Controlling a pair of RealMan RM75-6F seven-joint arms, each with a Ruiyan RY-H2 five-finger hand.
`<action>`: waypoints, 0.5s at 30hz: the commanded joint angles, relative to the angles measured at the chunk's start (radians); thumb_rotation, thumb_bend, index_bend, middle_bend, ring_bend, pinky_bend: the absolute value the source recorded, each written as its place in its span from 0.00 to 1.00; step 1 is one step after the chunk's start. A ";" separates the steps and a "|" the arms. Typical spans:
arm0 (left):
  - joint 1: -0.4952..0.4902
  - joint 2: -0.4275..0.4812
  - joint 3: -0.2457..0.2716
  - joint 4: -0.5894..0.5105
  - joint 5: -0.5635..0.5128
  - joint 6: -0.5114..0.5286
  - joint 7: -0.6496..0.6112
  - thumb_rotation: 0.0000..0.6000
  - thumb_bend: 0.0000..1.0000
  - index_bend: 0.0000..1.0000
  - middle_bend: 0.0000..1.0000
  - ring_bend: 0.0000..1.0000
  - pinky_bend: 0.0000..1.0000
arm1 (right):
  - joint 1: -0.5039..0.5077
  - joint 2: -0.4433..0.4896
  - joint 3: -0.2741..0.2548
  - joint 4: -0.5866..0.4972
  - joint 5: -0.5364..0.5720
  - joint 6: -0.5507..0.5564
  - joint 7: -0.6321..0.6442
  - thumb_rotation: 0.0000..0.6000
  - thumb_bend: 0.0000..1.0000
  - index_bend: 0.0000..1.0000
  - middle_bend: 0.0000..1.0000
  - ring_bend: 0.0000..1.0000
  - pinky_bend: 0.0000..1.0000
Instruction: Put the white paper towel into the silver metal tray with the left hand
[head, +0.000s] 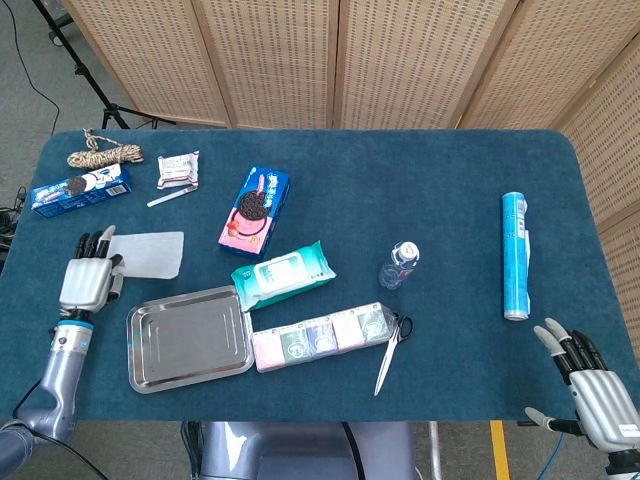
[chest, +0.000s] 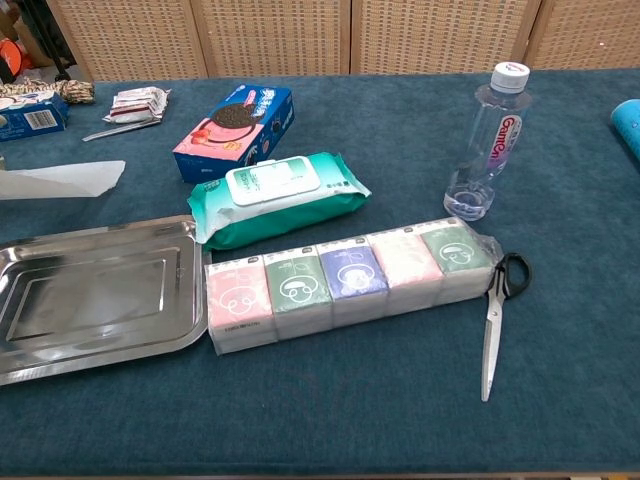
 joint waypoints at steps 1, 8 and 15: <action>-0.004 0.030 -0.018 -0.049 0.003 0.028 0.005 0.98 0.51 0.72 0.00 0.00 0.00 | 0.000 0.000 0.000 0.000 0.000 -0.001 -0.001 1.00 0.00 0.00 0.00 0.00 0.00; -0.006 0.167 -0.072 -0.341 -0.004 0.106 0.106 0.98 0.51 0.75 0.00 0.00 0.00 | 0.001 -0.002 -0.003 -0.003 -0.004 -0.006 -0.010 1.00 0.00 0.00 0.00 0.00 0.00; 0.009 0.302 -0.096 -0.762 -0.123 0.127 0.358 0.99 0.51 0.76 0.00 0.00 0.00 | -0.004 0.000 -0.005 -0.003 -0.009 0.003 -0.009 1.00 0.00 0.00 0.00 0.00 0.00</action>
